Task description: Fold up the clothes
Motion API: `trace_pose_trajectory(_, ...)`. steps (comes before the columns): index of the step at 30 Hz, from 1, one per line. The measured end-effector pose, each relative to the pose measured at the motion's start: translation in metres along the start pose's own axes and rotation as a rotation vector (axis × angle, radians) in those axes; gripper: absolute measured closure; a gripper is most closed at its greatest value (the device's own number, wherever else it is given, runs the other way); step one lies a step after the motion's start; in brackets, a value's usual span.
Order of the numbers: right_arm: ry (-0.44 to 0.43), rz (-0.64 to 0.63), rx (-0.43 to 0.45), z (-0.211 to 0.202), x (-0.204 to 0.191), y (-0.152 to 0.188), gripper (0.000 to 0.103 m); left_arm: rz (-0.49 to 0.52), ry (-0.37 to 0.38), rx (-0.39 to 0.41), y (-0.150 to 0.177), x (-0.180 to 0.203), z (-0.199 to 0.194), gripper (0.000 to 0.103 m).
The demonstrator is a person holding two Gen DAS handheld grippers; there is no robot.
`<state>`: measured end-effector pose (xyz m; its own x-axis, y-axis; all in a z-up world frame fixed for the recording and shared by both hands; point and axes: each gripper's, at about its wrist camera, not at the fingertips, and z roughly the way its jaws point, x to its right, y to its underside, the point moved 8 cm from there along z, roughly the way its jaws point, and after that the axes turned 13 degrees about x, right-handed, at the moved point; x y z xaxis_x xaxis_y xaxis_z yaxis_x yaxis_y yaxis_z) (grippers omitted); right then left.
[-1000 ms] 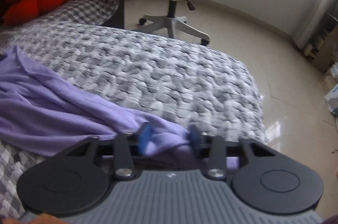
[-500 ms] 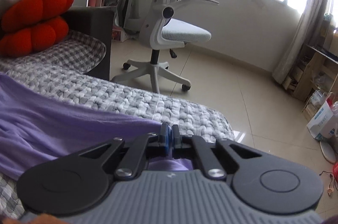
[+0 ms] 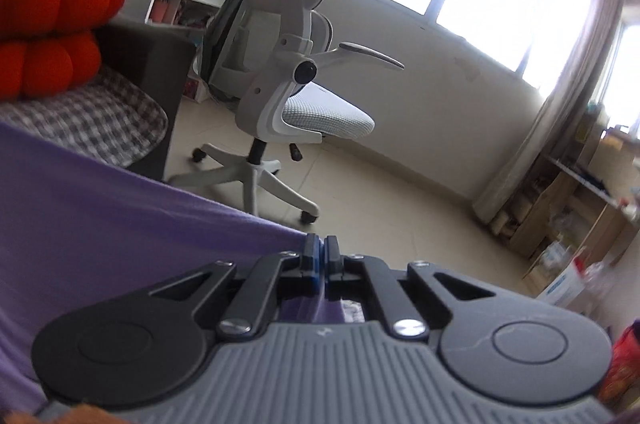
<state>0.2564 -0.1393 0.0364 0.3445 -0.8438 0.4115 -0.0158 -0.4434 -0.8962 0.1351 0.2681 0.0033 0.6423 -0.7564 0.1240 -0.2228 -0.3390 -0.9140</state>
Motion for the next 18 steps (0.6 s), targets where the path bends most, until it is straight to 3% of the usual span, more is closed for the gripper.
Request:
trace_pose_trajectory(8, 0.039, -0.092, -0.011, 0.035, -0.015, 0.005, 0.102, 0.082, -0.027, -0.047, 0.004, 0.005, 0.029, 0.09)
trace_pose_trajectory(11, 0.065, -0.122, -0.056, 0.047, -0.022, 0.016, 0.102, 0.11, -0.023, -0.048, 0.005, 0.002, 0.024, 0.078)
trace_pose_trajectory(12, 0.057, -0.134, -0.103, 0.053, -0.024, 0.026, 0.102, 0.116, -0.019, -0.044, 0.004, 0.0, 0.019, 0.076)
trace_pose_trajectory(15, 0.037, -0.146, -0.264, 0.064, -0.028, 0.064, 0.102, 0.133, -0.007, -0.034, 0.001, -0.005, 0.007, 0.055)
trace_pose_trajectory(18, 0.066, -0.121, -0.254, 0.055, -0.016, 0.065, 0.095, 0.149, 0.004, -0.024, -0.001, -0.01, -0.006, 0.046)
